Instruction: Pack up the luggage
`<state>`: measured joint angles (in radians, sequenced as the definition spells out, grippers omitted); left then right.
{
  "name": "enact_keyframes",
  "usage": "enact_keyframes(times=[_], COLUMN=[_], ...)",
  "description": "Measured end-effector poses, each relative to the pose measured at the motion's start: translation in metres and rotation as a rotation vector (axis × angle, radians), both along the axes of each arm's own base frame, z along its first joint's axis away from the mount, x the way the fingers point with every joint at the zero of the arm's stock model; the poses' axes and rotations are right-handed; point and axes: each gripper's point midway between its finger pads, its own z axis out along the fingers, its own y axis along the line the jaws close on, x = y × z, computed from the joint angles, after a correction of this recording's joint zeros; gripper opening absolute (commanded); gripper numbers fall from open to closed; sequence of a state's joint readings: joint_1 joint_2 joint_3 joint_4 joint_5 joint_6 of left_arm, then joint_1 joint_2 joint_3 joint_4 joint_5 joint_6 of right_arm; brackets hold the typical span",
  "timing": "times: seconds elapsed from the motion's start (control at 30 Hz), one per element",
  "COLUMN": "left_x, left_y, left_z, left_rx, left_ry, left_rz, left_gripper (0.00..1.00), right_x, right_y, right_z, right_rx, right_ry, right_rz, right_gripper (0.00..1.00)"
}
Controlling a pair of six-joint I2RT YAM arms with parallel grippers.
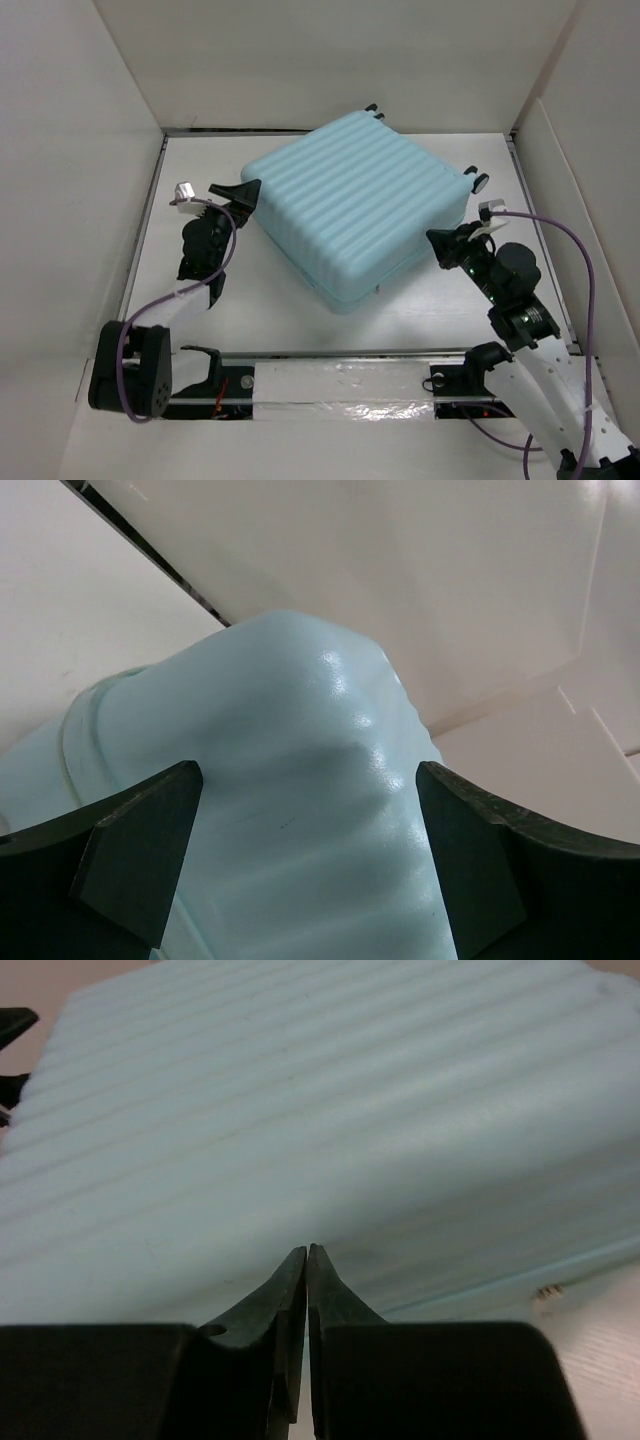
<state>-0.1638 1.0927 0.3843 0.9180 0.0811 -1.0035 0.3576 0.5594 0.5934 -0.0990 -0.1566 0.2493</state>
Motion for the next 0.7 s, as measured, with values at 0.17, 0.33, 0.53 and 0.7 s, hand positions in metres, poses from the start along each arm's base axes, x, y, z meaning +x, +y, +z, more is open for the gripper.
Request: enact_keyframes(times=[0.17, 0.33, 0.53, 0.7], left_x=[0.037, 0.037, 0.004, -0.032], left_y=[-0.006, -0.007, 0.006, 0.031], left_z=[0.000, 0.005, 0.041, 0.014], left_rx=[-0.003, 0.023, 0.063, 0.121], left_ry=[-0.008, -0.019, -0.109, -0.069], left_rz=[0.009, 0.017, 0.069, 0.162], left_gripper=[0.86, 0.89, 0.85, 0.34], right_x=[0.023, 0.040, 0.034, 0.010], right_y=[-0.034, -0.057, -0.050, -0.037], right_z=[-0.021, -0.046, -0.032, -0.030], right_rx=[0.001, 0.000, 0.018, 0.012], right_ry=[0.070, 0.163, 0.102, 0.065], right_rz=[-0.164, -0.233, -0.142, -0.063], right_gripper=[0.33, 0.66, 0.32, 0.01])
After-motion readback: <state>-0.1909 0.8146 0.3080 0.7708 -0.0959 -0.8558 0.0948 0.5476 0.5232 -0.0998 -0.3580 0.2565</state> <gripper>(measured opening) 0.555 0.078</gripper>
